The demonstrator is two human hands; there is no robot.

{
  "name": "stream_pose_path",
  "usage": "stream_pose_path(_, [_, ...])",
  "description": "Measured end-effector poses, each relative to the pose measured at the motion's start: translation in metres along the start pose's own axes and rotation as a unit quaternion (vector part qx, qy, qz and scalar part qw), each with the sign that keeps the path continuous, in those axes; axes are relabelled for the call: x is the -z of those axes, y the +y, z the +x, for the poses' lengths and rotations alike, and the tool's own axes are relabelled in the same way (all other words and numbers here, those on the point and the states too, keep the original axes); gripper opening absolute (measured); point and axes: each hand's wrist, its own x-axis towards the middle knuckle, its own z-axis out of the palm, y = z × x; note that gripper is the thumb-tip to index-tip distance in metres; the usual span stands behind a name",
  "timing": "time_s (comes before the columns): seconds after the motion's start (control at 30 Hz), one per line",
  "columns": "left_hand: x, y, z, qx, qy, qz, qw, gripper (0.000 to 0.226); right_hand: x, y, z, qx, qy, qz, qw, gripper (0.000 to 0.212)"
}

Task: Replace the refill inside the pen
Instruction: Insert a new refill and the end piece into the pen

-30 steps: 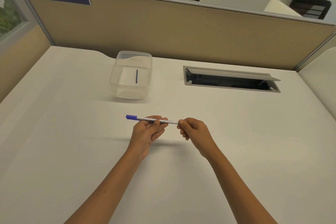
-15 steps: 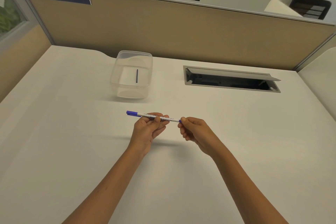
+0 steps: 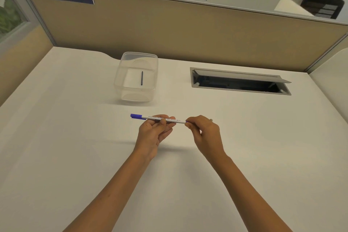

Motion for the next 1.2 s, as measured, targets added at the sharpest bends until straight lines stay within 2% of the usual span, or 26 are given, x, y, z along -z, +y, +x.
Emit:
stream_pose_path(0.07, [0.002,0.002,0.0,-0.006,-0.007,0.002,1.0,0.01,0.002,0.0,0.001,-0.082,-0.045,0.101,0.99,0.007])
stream_pose_path(0.17, [0.003,0.004,0.0,-0.013,-0.012,0.004,1.0,0.009,0.008,-0.002,0.006,-0.25,-0.123,0.304,0.911,0.019])
stream_pose_path(0.23, [0.003,0.004,0.001,-0.016,-0.015,0.007,1.0,0.009,0.01,-0.002,0.008,-0.304,-0.147,0.382,0.86,0.03])
stream_pose_path(0.3, [0.003,0.004,0.001,-0.016,-0.018,0.007,1.0,0.009,0.012,-0.003,0.01,-0.328,-0.157,0.404,0.839,0.032])
stream_pose_path(0.37, [0.002,0.003,0.001,-0.016,-0.02,0.01,1.0,0.01,0.012,-0.003,0.011,-0.332,-0.16,0.385,0.846,0.029])
stream_pose_path(0.57, [-0.003,-0.003,0.0,-0.014,0.006,0.015,1.0,0.01,0.005,-0.004,0.009,-0.295,-0.1,0.265,0.913,0.02])
stream_pose_path(0.67, [-0.005,-0.004,0.0,-0.007,0.016,0.007,1.0,0.01,0.002,-0.006,0.004,-0.23,-0.061,0.199,0.951,0.016])
stream_pose_path(0.8, [-0.008,-0.004,-0.001,0.007,0.018,-0.012,1.0,0.011,-0.002,-0.004,-0.002,-0.101,0.0,0.095,0.99,0.011])
stream_pose_path(0.97, [-0.01,-0.003,-0.003,0.022,0.01,-0.03,0.999,0.011,-0.004,0.0,-0.006,-0.001,0.059,0.016,0.998,0.009])
stream_pose_path(1.03, [-0.009,-0.001,-0.002,0.024,0.003,-0.022,0.999,0.011,-0.003,0.003,-0.007,-0.017,0.042,0.03,0.999,0.009])
stream_pose_path(1.1, [-0.009,-0.002,-0.001,0.026,-0.003,-0.011,1.0,0.011,-0.003,0.004,-0.008,-0.072,0.02,0.088,0.993,0.006])
stream_pose_path(1.2, [-0.009,-0.005,0.0,0.033,-0.008,-0.003,0.999,0.013,-0.003,0.005,-0.009,-0.109,0.015,0.14,0.984,0.015])
